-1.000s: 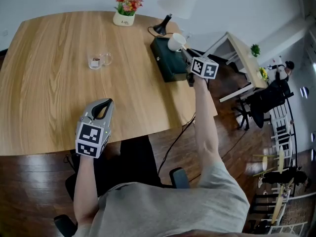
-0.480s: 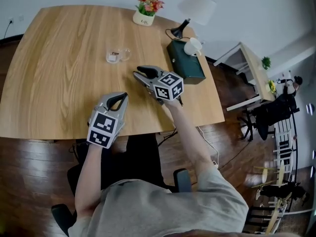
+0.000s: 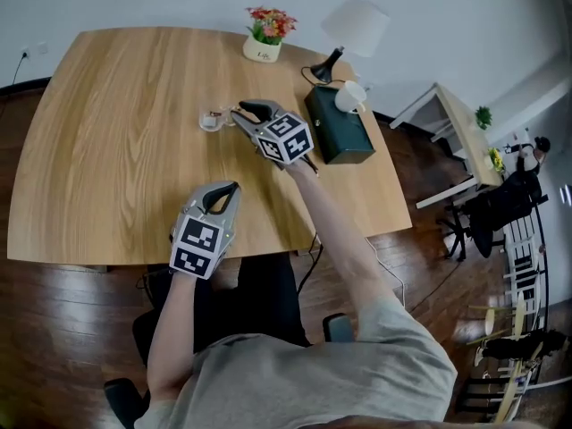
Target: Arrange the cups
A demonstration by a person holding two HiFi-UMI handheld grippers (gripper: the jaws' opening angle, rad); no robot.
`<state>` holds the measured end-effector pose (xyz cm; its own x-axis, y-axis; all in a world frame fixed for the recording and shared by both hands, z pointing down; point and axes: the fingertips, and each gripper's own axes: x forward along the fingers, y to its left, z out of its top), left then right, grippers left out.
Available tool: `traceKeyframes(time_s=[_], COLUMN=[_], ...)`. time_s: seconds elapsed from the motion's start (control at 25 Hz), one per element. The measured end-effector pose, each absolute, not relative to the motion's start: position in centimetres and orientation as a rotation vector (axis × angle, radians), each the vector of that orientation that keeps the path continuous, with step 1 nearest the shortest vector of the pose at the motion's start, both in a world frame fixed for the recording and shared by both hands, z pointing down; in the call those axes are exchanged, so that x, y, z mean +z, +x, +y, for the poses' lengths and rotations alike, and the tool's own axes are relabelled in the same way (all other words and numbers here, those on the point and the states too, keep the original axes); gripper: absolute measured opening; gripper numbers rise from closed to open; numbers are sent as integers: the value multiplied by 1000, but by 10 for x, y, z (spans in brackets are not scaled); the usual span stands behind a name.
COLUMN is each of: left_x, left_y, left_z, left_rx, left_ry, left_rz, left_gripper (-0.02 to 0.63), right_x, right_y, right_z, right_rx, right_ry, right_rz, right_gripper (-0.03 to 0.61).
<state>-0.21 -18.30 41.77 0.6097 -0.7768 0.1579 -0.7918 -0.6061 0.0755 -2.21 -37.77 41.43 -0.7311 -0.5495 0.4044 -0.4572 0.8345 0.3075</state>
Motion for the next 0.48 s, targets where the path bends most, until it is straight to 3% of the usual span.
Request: traceKeyframes(time_s=[0.16,0.48], left_x=[418,425], left_y=[-3,-5], left_z=[-183,-183], left_rx=[166,182], left_ry=[2695,2695], left_rz=[-1319,-1316], left_gripper=[11,10], right_x=[418,412], right_y=[-38,-42], right_z=[-364,-340], right_rx=[-199,-12], right_ry=[583,575], right_rz=[-2570,-2664], right_gripper=[65,60])
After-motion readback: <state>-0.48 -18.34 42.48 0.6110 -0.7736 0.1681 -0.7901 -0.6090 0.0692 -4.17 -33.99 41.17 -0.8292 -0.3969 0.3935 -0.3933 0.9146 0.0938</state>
